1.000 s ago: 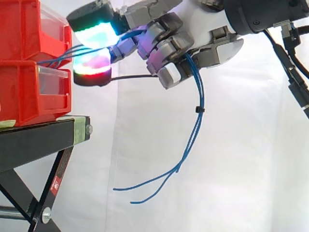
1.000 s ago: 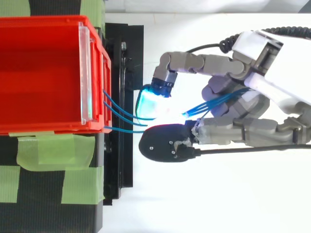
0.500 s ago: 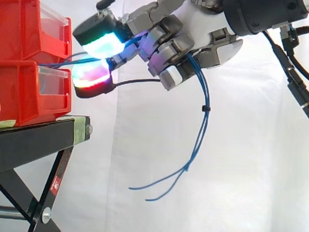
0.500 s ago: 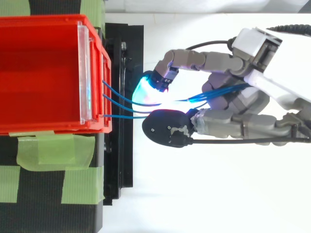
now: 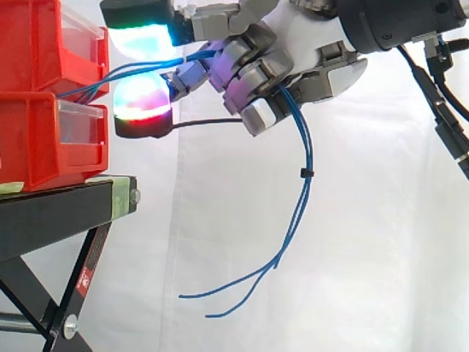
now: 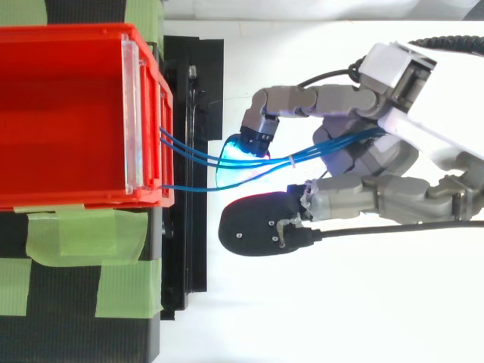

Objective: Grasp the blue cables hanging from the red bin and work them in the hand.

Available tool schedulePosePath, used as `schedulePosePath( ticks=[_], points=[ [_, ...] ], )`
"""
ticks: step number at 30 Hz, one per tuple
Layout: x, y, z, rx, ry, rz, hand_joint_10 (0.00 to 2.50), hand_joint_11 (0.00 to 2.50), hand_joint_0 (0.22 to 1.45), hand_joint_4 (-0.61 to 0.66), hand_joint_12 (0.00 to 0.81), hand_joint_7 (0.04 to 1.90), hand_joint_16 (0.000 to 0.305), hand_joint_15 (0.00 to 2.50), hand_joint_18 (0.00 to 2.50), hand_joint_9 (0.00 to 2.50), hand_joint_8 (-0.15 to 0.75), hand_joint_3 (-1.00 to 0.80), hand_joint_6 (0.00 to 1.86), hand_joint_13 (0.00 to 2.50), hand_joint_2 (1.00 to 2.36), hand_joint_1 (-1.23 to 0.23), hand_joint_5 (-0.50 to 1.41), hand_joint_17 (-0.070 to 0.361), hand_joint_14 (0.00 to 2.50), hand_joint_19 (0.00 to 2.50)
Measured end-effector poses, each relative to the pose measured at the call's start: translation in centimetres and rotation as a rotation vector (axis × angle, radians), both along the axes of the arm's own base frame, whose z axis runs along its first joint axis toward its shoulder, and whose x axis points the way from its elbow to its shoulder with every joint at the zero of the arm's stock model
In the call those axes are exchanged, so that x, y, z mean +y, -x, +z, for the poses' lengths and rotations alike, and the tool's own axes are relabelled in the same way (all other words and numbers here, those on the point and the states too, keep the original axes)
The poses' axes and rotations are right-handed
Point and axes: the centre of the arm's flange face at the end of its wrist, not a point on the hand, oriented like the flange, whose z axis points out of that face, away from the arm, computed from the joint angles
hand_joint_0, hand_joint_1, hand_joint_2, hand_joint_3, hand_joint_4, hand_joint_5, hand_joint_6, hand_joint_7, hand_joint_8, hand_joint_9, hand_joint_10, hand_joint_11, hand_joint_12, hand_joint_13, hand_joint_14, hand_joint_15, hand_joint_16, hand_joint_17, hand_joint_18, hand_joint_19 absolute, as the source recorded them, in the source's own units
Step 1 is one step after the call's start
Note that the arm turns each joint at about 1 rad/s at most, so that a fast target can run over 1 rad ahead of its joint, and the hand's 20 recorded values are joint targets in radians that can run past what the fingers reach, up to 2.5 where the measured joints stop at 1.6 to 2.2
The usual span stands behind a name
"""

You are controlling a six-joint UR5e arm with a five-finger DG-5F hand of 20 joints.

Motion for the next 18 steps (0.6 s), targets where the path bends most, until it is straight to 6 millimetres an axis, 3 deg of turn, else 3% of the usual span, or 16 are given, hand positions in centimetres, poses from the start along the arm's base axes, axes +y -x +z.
schedulePosePath(
  ticks=[7,18],
  points=[
    [0.0,0.0,0.0,0.002,0.003,0.001,2.50,2.50,0.85,0.27,0.771,1.30,0.244,2.01,2.50,1.74,0.519,-0.85,0.01,2.09,1.01,-0.62,0.49,0.183,2.50,0.76],
    [-2.2,0.4,-0.1,0.060,0.074,-0.039,2.50,2.50,0.87,0.26,0.771,1.30,0.244,2.01,2.50,1.74,0.519,-0.88,0.01,2.09,1.01,-0.63,0.50,0.183,2.50,0.76]
  ],
)
